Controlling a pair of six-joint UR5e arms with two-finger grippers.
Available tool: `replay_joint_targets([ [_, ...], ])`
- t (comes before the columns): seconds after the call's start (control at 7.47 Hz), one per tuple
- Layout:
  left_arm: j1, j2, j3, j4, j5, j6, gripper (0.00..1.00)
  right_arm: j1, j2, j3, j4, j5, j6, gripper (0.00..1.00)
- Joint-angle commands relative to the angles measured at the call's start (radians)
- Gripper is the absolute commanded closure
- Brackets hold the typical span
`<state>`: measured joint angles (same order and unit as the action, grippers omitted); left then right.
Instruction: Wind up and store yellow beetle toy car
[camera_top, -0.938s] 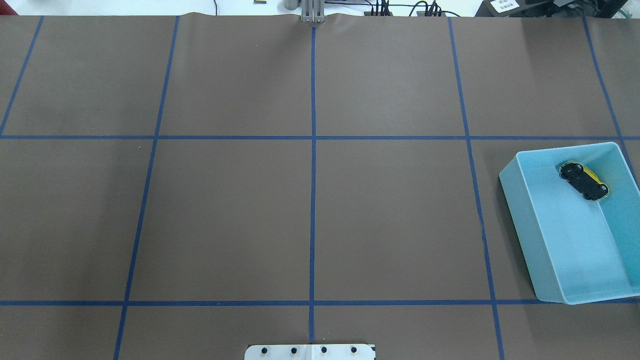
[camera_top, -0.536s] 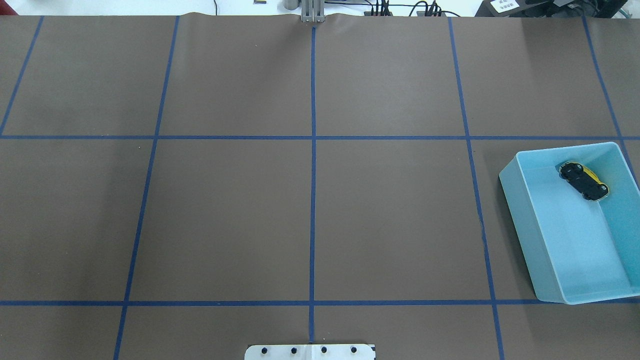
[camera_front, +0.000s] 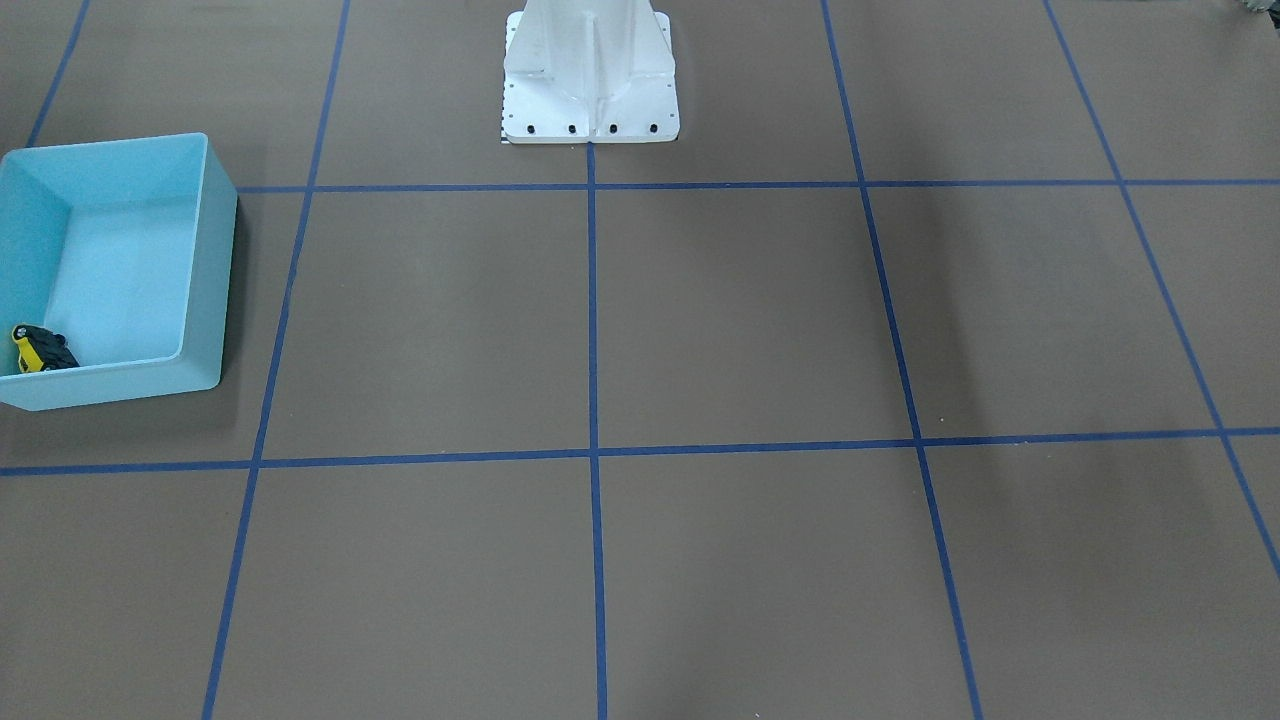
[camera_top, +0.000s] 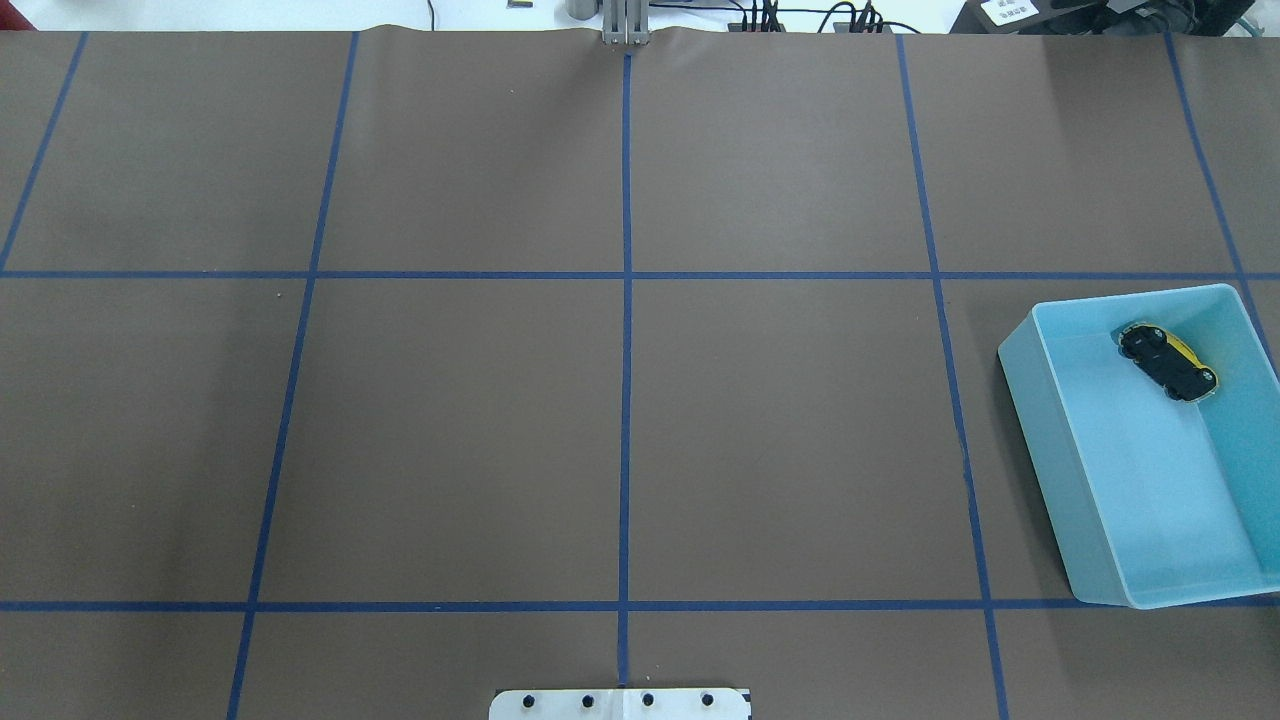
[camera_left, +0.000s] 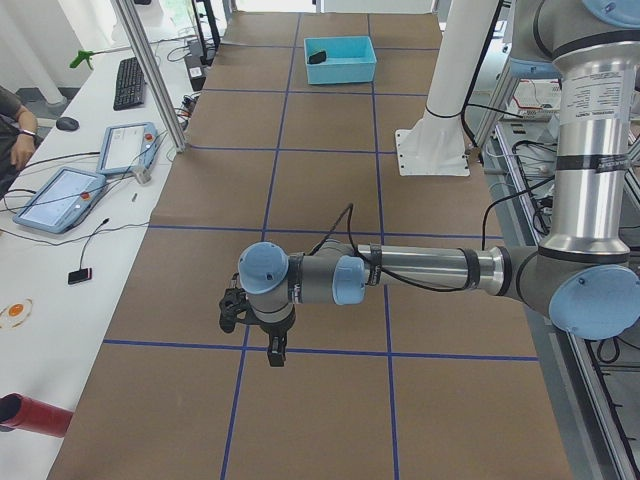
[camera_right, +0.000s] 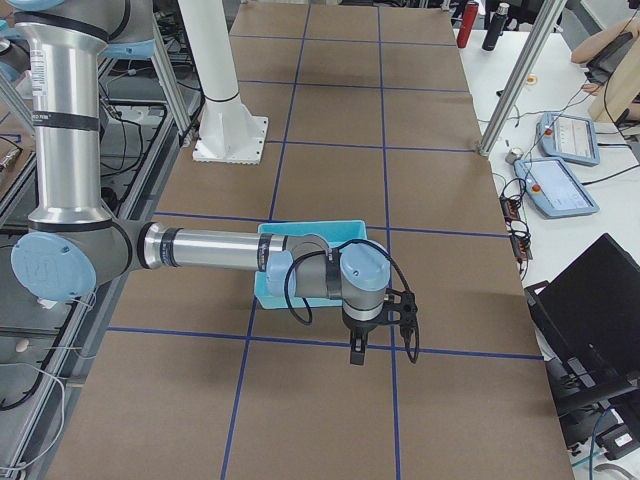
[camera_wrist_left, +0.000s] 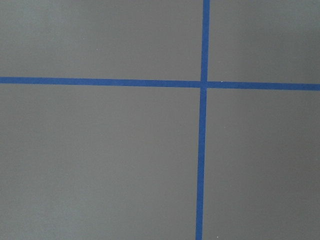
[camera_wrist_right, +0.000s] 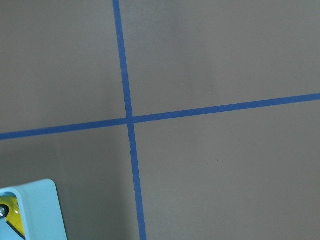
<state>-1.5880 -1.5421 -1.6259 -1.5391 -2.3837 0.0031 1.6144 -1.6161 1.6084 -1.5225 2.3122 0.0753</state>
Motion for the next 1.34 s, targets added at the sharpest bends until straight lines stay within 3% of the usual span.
replay_joint_targets([
  [0.0,0.003,-0.003,0.018,-0.006,-0.072,0.005,0.0,-0.001,-0.005,0.001,0.001,0.0,-0.008,0.01],
  [0.27,0.005,-0.003,0.049,-0.071,-0.072,0.005,0.0,-0.001,-0.016,-0.002,-0.001,-0.002,-0.008,0.01],
  [1.21,0.005,-0.003,0.051,-0.073,-0.062,0.009,0.0,-0.001,-0.018,0.001,0.001,-0.004,-0.008,0.01],
])
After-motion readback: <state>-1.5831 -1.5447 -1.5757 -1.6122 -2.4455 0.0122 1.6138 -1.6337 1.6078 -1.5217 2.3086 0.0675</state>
